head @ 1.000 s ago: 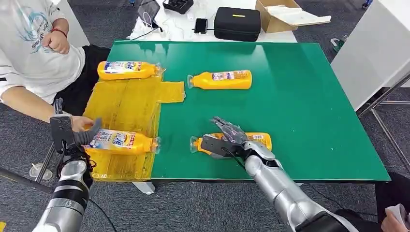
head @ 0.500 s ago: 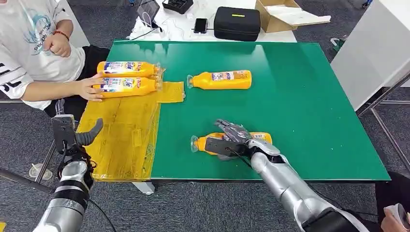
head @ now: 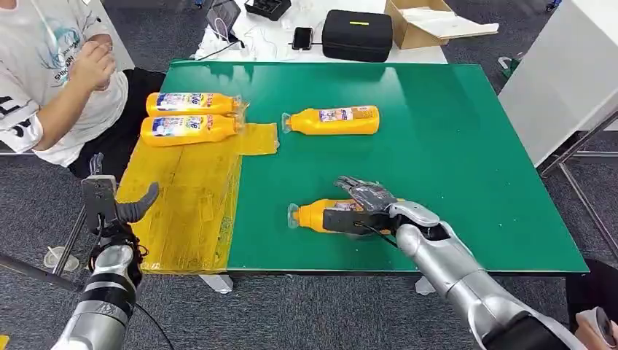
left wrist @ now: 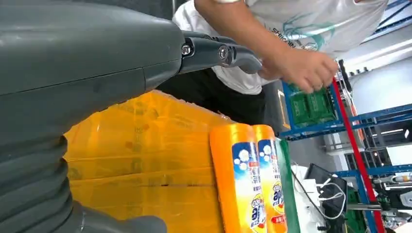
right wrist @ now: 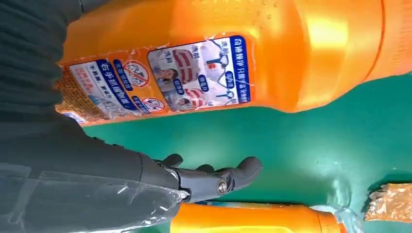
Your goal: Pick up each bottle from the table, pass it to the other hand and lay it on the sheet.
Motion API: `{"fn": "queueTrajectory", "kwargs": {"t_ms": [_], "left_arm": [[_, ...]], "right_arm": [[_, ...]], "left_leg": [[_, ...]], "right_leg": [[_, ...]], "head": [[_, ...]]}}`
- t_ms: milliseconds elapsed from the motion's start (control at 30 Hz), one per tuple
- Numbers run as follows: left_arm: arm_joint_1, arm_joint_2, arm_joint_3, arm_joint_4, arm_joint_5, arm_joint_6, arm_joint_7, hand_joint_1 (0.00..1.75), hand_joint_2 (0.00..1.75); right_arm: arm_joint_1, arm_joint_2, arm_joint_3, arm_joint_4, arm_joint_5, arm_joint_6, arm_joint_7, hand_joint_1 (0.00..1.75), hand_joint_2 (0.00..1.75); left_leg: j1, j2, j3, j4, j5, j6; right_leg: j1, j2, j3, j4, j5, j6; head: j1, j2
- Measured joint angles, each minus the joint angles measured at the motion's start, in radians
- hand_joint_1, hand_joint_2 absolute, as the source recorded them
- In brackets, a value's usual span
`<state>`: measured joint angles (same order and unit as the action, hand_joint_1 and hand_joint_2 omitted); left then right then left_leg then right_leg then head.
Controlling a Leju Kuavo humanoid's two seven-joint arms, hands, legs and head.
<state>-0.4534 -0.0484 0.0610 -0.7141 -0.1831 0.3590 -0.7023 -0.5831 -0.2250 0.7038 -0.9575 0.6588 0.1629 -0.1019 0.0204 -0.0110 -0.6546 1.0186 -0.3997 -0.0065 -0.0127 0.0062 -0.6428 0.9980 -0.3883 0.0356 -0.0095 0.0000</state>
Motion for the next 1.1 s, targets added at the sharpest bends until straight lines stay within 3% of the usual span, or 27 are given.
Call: {"fn": "queueTrajectory", "kwargs": {"t_ms": [800,833,867,900,933,967,1100], "left_arm": [[0.000,-0.004,0.000,0.043,-0.003,-0.014,0.000,0.00,1.75],[-0.001,-0.005,0.000,0.047,-0.003,-0.015,0.000,0.00,1.75],[-0.001,-0.005,0.000,0.049,-0.003,-0.015,0.000,0.00,1.75],[-0.001,-0.005,0.000,0.050,-0.003,-0.016,0.000,0.00,1.75],[-0.001,-0.006,0.000,0.052,-0.003,-0.016,0.000,0.00,1.75],[-0.001,-0.006,0.000,0.054,-0.003,-0.017,0.000,0.00,1.75],[-0.001,-0.007,0.000,0.062,-0.003,-0.024,0.000,0.00,1.75]], "right_arm": [[0.017,-0.071,0.073,-0.024,-0.023,0.065,0.042,0.00,1.75],[0.015,-0.076,0.079,-0.023,-0.024,0.074,0.045,0.30,1.75],[0.011,-0.082,0.084,-0.021,-0.026,0.082,0.047,1.38,1.75],[0.007,-0.088,0.089,-0.021,-0.027,0.089,0.048,1.52,1.75],[0.005,-0.095,0.096,-0.021,-0.030,0.096,0.048,1.52,1.75],[0.003,-0.100,0.100,-0.021,-0.033,0.099,0.048,1.75,1.75],[-0.004,-0.116,0.109,-0.020,-0.048,0.101,0.047,1.75,1.75]], "left_leg": [[0.000,0.000,0.000,0.000,0.000,0.000],[0.000,0.000,0.000,0.000,0.000,0.000],[0.000,0.000,0.000,0.000,0.000,0.000],[0.000,0.000,0.000,0.000,0.000,0.000],[0.000,0.000,0.000,0.000,0.000,0.000],[0.000,0.000,0.001,0.000,0.000,0.000],[0.000,0.000,0.001,0.000,0.000,0.000]], "right_leg": [[0.000,0.000,0.000,0.000,0.000,0.000],[0.000,0.000,0.000,0.000,0.000,0.000],[0.000,0.000,0.000,0.000,0.000,0.000],[0.000,0.000,0.000,0.000,0.000,0.000],[0.000,0.000,0.001,0.000,0.000,0.000],[0.000,0.000,0.001,0.000,0.000,0.000],[0.000,0.000,0.001,0.000,0.000,0.000]], "head": [[0.000,0.000],[0.000,0.000],[0.000,0.000],[0.000,0.000],[0.000,0.000],[0.000,0.000],[0.000,0.000]]}}
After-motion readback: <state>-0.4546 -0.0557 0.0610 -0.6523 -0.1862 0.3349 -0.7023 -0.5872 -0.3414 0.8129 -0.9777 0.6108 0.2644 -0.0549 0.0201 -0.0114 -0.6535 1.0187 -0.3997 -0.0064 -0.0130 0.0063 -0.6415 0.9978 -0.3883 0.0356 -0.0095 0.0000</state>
